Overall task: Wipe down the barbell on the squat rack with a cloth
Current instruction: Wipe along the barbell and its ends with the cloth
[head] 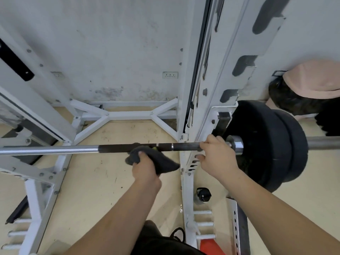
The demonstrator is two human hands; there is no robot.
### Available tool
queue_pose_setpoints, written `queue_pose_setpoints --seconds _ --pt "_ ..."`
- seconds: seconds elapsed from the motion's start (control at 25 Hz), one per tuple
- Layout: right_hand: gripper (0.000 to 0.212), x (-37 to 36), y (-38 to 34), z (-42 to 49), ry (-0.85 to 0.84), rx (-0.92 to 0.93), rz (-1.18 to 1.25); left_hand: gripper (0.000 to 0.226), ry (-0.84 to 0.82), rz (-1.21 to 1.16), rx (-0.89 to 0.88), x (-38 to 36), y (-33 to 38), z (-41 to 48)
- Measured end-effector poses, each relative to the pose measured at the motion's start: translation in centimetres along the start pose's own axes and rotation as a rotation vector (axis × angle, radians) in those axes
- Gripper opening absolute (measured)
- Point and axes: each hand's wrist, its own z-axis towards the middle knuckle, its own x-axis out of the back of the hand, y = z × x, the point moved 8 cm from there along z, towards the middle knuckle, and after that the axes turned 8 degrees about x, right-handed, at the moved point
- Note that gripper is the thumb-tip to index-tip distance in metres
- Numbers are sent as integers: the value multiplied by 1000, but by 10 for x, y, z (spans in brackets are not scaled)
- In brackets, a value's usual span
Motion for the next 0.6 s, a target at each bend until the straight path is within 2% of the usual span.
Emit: queue_pose_setpoints --seconds 0.08,0.16,0.24,0.32,0.4,0.52,0.56,0.6 --pt "26 2 -3 7 -26 -15 -30 48 -27 136 50 -25 -21 -9" --pt "23 3 0 12 -67 -12 -21 36 -167 357 107 -53 -43 -31" --pt "28 3 7 8 -75 -4 80 32 -295 555 57 -70 -46 -48" --pt "33 5 18 -6 -8 -20 219 32 -322 661 -193 -71 -16 -60" --pt "34 5 33 -25 108 -75 247 35 -283 788 -550 -70 33 -73" --pt "34 -7 48 -35 112 -188 267 40 -101 1402 -1157 -85 73 -84" --pt "36 -11 48 -34 86 -207 288 41 -99 1617 -1255 -94 65 -81" --pt "37 -11 48 -33 72 -219 303 42 -148 1777 -1262 -99 51 -72"
